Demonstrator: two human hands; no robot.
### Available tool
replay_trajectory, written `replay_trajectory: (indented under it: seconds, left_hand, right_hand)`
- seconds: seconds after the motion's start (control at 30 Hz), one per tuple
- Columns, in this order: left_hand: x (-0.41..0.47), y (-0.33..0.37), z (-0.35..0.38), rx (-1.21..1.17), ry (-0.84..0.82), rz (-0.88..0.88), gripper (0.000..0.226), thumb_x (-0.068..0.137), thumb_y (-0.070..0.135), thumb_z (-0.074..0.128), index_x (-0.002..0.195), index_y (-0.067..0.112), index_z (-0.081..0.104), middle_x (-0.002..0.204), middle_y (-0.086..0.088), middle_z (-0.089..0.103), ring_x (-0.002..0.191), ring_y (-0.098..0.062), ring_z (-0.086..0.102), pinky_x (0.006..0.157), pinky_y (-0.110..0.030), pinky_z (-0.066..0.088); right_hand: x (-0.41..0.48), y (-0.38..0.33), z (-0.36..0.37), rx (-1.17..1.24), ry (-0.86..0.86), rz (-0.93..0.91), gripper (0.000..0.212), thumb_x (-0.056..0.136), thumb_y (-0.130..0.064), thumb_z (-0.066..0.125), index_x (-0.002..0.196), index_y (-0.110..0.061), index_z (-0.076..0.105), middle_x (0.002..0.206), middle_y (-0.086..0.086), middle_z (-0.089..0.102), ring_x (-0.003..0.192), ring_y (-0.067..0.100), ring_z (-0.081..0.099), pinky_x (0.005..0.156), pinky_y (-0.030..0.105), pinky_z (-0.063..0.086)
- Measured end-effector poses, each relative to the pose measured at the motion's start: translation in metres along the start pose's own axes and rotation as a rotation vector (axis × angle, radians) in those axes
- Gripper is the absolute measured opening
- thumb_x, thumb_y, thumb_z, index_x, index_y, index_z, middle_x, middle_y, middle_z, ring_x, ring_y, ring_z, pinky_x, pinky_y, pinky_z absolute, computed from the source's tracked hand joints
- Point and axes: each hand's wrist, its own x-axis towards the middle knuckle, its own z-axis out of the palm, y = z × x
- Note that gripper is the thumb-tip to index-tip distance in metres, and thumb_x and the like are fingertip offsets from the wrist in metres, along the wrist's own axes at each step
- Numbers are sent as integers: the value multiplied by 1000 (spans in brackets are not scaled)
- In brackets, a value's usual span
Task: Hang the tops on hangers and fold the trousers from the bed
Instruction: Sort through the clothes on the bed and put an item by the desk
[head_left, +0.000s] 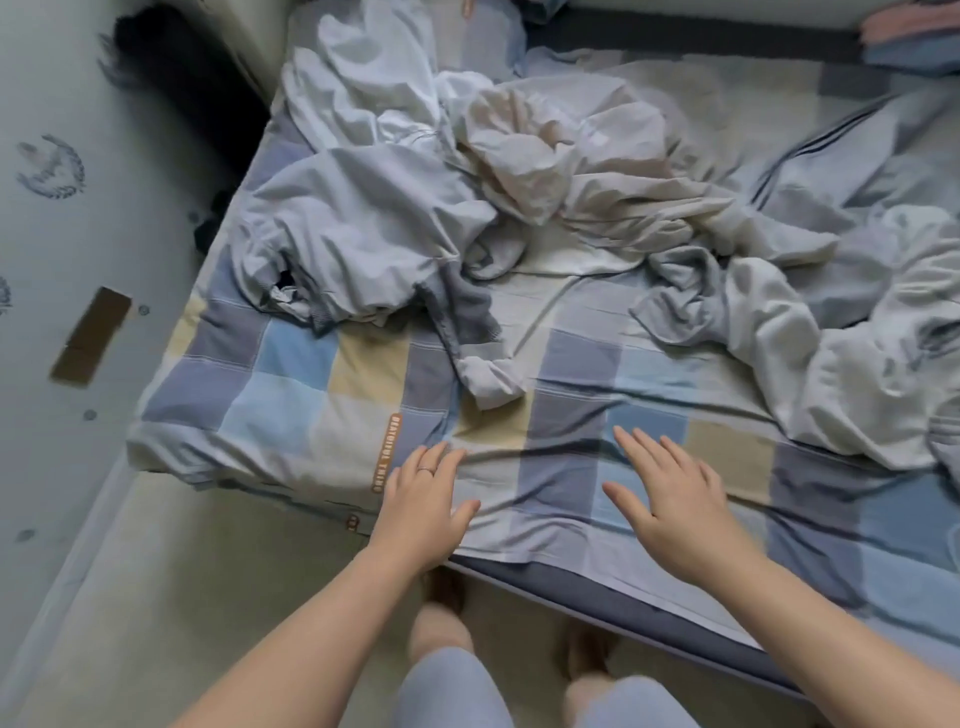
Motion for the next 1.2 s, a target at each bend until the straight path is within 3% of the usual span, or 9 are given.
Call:
replay_trajectory:
  seconds: [0.2, 0.43, 0.6, 0.7, 0.77, 0.87, 0.97, 1.07, 1.2]
  left_hand:
    - [93, -102, -16, -20, -16, -59, 70, 96, 49, 51, 157, 28, 23, 167, 0, 17, 154, -22, 11, 123, -40, 15]
    - [233, -219, -41, 59, 69, -73, 78, 94, 44, 59, 158, 29, 17, 168, -4, 8, 154, -26, 8, 122, -43, 14]
    - [327, -268, -61, 184, 310, -19, 97, 88, 44, 69, 159, 32, 3, 169, -7, -1, 153, -33, 5, 123, -50, 14]
    - [379, -279, -73, 263, 415, 11, 99, 85, 44, 72, 158, 36, 5, 169, -6, -1, 153, -35, 6, 122, -52, 15]
    - [406, -283, -78, 284, 391, 57, 72, 89, 37, 67, 151, 38, 29, 166, -4, 17, 151, -33, 15, 119, -53, 17]
    - [427, -288, -78, 333, 353, 127, 20, 98, 30, 53, 116, 32, 62, 137, 4, 56, 135, -24, 39, 109, -46, 25]
    - [416, -290, -67, 238, 255, 193, 15, 103, 29, 42, 100, 29, 57, 116, -1, 65, 119, -25, 50, 107, -45, 27]
    - [377, -290, -40, 117, 115, 215, 15, 106, 28, 37, 92, 28, 42, 105, -8, 68, 101, -30, 58, 95, -41, 31]
    - [302, -274, 17, 78, -30, 157, 17, 106, 32, 40, 104, 23, 54, 114, -10, 69, 110, -32, 61, 91, -38, 36]
  right_hand:
    - [118, -76, 45, -5, -79, -18, 67, 98, -65, 28, 156, -47, 1, 166, -16, 11, 154, 13, 6, 121, 41, 13]
    - [282, -171, 95, -53, -11, -72, 78, 95, -60, 47, 158, -40, 7, 166, -10, 17, 152, 18, 15, 118, 43, 21]
    - [409, -228, 119, -124, 181, -85, 111, 80, -61, 69, 155, -42, -11, 168, -6, -4, 154, 25, 0, 115, 62, 24]
    - [467, -252, 126, -122, 189, -51, 119, 74, -56, 76, 152, -44, -13, 167, -4, -9, 153, 30, 0, 106, 73, 27]
    - [489, -259, 131, -121, 157, -20, 110, 78, -50, 76, 153, -43, -5, 165, 0, 5, 149, 34, 14, 100, 72, 35]
    - [507, -266, 133, -153, 220, -5, 57, 94, -32, 57, 147, -37, 35, 147, 6, 38, 132, 38, 38, 95, 58, 44]
    - [507, -266, 138, -99, 328, -63, 34, 96, -17, 47, 122, -27, 65, 140, 1, 48, 131, 32, 40, 92, 47, 44]
    - [482, -254, 147, -78, 296, -213, 27, 93, -12, 50, 110, -18, 70, 146, -5, 50, 137, 28, 38, 93, 45, 45]
    - [412, -215, 171, -116, 122, -274, 28, 89, -10, 57, 110, -20, 71, 138, -8, 60, 139, 27, 42, 97, 45, 44]
